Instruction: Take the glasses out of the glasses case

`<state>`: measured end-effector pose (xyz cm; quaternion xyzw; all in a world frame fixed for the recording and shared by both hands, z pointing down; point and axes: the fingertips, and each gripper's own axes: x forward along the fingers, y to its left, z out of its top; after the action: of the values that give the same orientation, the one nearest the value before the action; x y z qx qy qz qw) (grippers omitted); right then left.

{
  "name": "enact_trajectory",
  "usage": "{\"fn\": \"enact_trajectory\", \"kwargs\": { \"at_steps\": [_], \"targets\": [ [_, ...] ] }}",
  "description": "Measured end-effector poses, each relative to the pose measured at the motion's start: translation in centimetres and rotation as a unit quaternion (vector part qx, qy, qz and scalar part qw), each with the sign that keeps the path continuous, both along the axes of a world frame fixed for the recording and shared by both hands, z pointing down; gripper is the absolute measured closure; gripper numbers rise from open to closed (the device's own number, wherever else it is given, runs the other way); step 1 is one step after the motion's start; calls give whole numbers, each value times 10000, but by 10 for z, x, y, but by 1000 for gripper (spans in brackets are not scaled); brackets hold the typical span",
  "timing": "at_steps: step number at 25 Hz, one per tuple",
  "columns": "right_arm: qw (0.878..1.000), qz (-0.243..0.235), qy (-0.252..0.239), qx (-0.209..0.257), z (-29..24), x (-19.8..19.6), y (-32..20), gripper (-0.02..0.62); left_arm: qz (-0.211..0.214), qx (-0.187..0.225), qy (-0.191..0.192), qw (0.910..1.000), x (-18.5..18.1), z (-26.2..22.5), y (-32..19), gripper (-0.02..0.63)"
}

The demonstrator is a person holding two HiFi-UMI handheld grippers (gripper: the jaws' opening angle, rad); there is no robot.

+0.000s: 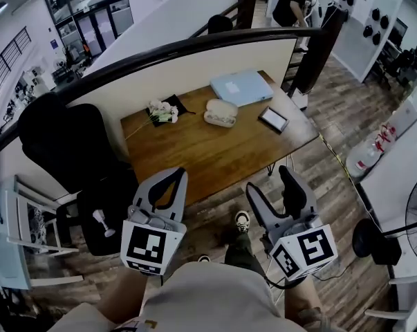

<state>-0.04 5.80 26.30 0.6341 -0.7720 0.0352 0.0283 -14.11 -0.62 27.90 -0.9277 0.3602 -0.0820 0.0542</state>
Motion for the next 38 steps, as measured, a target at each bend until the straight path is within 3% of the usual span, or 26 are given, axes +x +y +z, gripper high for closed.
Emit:
{"fn": "enact_trajectory", "kwargs": {
  "at_steps": [10,23,30,38],
  "targets": [
    [9987,-496,-48,-120,16,77,-114,281,-377,-31,-108,9992,78,7,-104,603],
    [9879,-1495,-210,-346,31,164,-259,285,-1208,-192,-360,9918,171,19,-223,603],
    [9797,-1923,-266,-505,42,191,-304,287,-1595,-238,-433,9860,195,25,-259,603],
    [9716,-2249,-368,-632,48,192,-327,290,-1814,-347,-527,9814,195,31,-270,603]
  ]
}}
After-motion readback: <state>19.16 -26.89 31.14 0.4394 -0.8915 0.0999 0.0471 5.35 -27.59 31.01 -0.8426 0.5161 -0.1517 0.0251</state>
